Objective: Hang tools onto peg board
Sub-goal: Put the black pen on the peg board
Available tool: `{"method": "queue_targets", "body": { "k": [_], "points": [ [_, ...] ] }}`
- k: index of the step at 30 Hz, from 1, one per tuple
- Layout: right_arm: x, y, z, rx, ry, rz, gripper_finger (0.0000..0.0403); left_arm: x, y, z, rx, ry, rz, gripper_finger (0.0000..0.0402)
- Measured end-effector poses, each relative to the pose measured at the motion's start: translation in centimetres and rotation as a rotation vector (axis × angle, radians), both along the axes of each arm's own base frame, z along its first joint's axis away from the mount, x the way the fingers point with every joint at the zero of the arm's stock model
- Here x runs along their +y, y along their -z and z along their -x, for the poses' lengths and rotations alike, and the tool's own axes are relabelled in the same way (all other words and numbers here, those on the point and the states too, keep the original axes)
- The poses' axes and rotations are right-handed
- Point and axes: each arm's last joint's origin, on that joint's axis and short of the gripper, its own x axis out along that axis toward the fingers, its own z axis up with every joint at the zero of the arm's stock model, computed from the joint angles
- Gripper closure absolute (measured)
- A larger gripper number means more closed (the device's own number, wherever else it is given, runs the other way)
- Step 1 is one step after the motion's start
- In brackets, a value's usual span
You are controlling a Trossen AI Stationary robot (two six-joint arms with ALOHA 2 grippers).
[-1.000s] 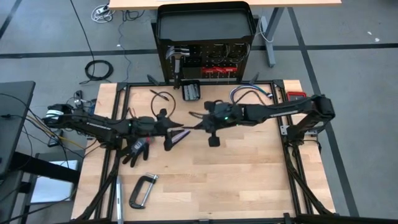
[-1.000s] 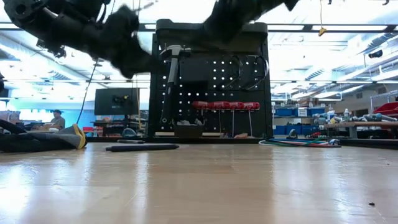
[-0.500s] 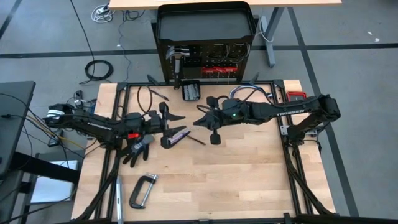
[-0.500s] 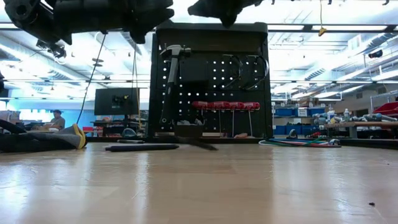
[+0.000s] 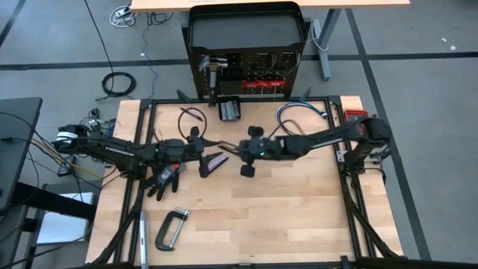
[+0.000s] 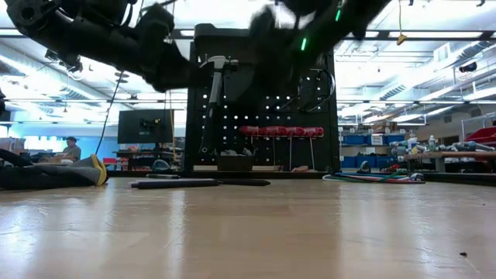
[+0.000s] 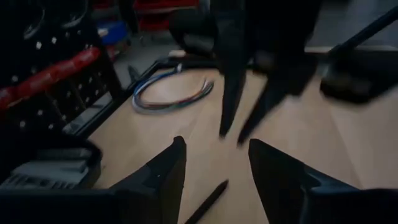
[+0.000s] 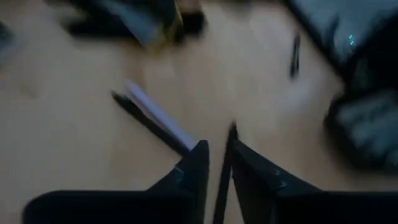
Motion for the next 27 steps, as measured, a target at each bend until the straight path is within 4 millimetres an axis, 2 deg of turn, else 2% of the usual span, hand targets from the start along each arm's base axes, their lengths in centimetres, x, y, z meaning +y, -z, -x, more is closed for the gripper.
{"method": "queue_targets", "body": {
  "k": [4,9,13,16,21,24,27],
  "points": [
    [-1.9,5.4,-1.0,0.095,0.135,-0.049,0.0287,0.0,0.1,0.0,0.009,-0.009,0.0,0.022],
    [-3.6,10.7,-1.7,0.146,0.212,-0.169,0.0246,0.0,0.3,0.1,0.036,-0.011,-0.002,0.022],
    [-3.4,13.0,-2.6,0.113,0.215,-0.158,0.024,0.1,0.6,0.2,0.064,-0.018,-0.005,0.022],
    [-3.2,14.1,-3.0,0.078,0.215,-0.154,0.0253,0.1,0.7,0.2,0.072,-0.02,-0.006,0.022],
    [-3.1,15.1,-3.2,0.053,0.219,-0.163,0.0311,0.1,0.6,0.2,0.068,-0.019,-0.006,0.022],
    [-3.0,15.3,-3.0,0.022,0.217,-0.176,0.0359,0.0,-0.3,0.5,0.016,0.011,0.002,0.022],
    [-2.5,15.3,-3.0,0.012,0.196,-0.163,0.0365,-0.1,-1.3,0.9,-0.036,0.055,0.01,0.022]
  ]
}}
